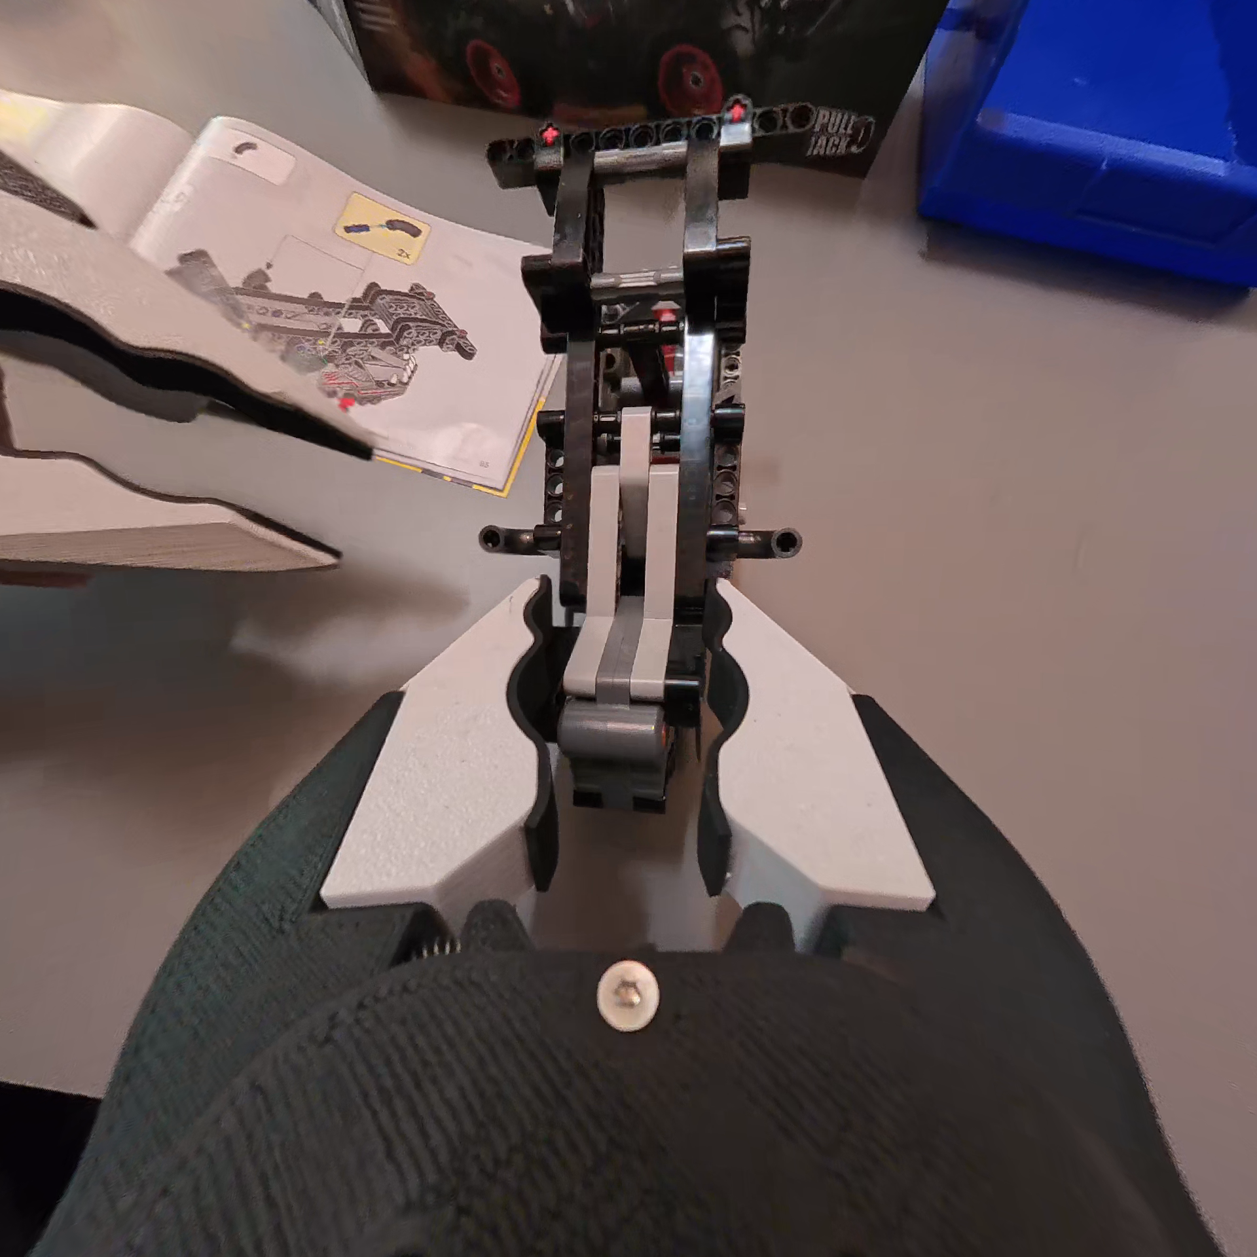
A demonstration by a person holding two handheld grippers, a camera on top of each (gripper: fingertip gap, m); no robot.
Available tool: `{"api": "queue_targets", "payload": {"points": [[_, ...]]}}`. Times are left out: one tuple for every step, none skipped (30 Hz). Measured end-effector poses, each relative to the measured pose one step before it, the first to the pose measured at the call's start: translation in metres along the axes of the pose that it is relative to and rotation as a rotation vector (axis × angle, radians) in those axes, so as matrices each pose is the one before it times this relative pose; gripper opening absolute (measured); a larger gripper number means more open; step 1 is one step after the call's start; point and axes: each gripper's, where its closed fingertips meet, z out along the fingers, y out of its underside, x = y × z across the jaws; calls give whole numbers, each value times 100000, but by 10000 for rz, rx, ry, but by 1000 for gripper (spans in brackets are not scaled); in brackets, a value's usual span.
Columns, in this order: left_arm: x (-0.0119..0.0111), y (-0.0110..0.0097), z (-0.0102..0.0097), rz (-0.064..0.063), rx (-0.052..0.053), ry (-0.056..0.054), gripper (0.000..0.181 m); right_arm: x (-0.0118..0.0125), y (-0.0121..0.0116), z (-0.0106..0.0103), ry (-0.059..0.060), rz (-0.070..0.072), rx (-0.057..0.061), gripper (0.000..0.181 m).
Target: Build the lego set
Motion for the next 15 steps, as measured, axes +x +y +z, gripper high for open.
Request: {"api": "queue_targets", "payload": {"points": [[21,292,-869,56,-26,-108,26,-152,58,-65,-67,-19,-9,45],[-337,347,-1118,25,-30,-257,26,-166,56,-89,-106,-45,-29,48],[-778,484,-1323,-11,-79,-399,25,-4,15,-79,-38,-98,0,50],[-1278,712,-1434,-57,-170,-557,25,222,-3,-82,100,-107,28,50],[-1742,1017,-1434,-94,-305,-682,24,332,-69,-95,147,-66,68,49],[-1880,1271,-1274,-124,-422,-650,25,129,-19,-91,7,-49,40,53],[-1553,1209,-1013,-72,-398,-406,25,84,152,-45,-48,-20,-86,60],[-773,800,-653,121,-181,11,26,128,31,-79,-33,-23,-25,62],[-65,360,-321,266,25,292,27,104,-120,-125,-48,-20,67,62],[396,24,-35,351,127,385,28,-51,-200,-107,-137,-61,102,62],[565,-96,257,420,64,348,30,-107,-208,-56,-148,-95,94,63],[463,-83,494,502,-95,188,34,-89,-123,6,-84,-65,12,65],[357,30,699,586,-197,102,39,-102,-11,-7,-34,-87,-115,65],[311,312,830,544,-296,135,43,-108,-44,-165,83,-138,-143,66],[90,775,877,238,-493,103,47,-181,-349,-392,160,-218,-1,69]]}}
